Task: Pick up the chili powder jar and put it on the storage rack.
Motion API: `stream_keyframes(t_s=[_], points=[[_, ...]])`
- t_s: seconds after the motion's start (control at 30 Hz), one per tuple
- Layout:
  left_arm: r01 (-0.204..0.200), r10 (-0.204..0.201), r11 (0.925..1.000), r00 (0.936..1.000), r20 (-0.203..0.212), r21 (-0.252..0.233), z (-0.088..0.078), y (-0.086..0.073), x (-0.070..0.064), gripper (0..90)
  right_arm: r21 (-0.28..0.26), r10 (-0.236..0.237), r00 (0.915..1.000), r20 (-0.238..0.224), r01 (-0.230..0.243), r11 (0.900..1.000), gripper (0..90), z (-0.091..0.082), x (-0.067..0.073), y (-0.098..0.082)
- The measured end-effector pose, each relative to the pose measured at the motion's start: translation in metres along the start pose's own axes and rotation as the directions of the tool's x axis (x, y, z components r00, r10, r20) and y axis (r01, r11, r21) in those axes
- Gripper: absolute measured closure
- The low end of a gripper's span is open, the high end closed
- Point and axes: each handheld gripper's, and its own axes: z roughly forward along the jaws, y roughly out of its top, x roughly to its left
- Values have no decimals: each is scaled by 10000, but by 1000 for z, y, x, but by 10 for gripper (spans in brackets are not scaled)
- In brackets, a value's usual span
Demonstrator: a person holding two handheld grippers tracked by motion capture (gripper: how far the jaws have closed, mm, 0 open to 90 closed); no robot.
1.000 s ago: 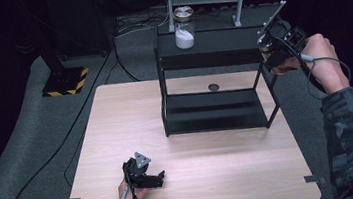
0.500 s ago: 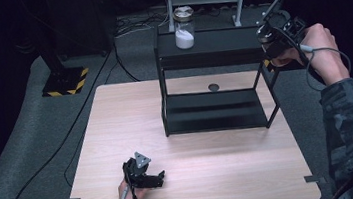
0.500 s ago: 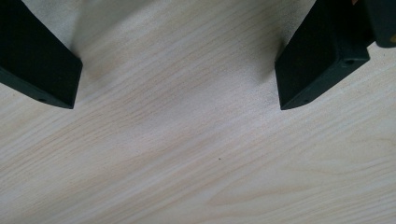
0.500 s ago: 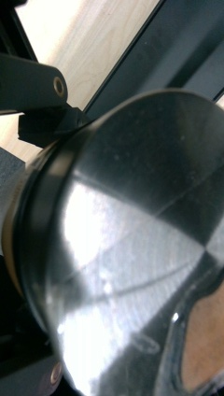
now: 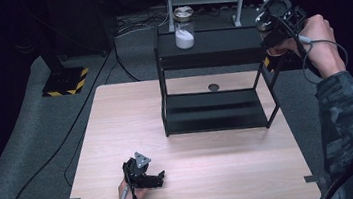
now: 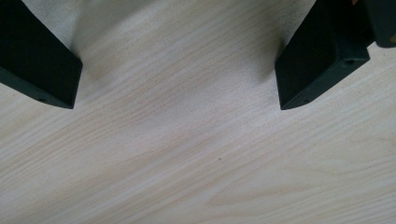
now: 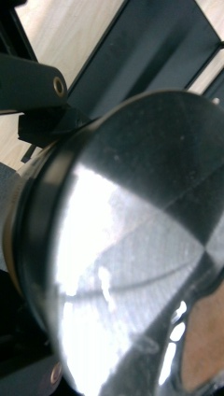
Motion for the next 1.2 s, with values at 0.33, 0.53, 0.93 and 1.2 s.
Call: stream_keyframes(t_s=[0.33,0.53,0.93,1.2], points=[[-1,1,10000,10000,0,0,0,0,0,3,-670,556,9984,-123,-563,9962,310,3,-7,-7],[-1,1,10000,10000,-1,0,0,0,0,3,-1227,1054,9936,-411,-1097,9864,310,8,-14,-13],[-1,1,10000,10000,-2,-2,0,0,0,3,-2013,2243,9652,-1348,-2483,9475,311,25,-32,-25],[0,0,10000,10000,-1,-3,0,0,0,3,-2163,2640,9493,-1709,-2975,9299,310,39,-36,-27]])
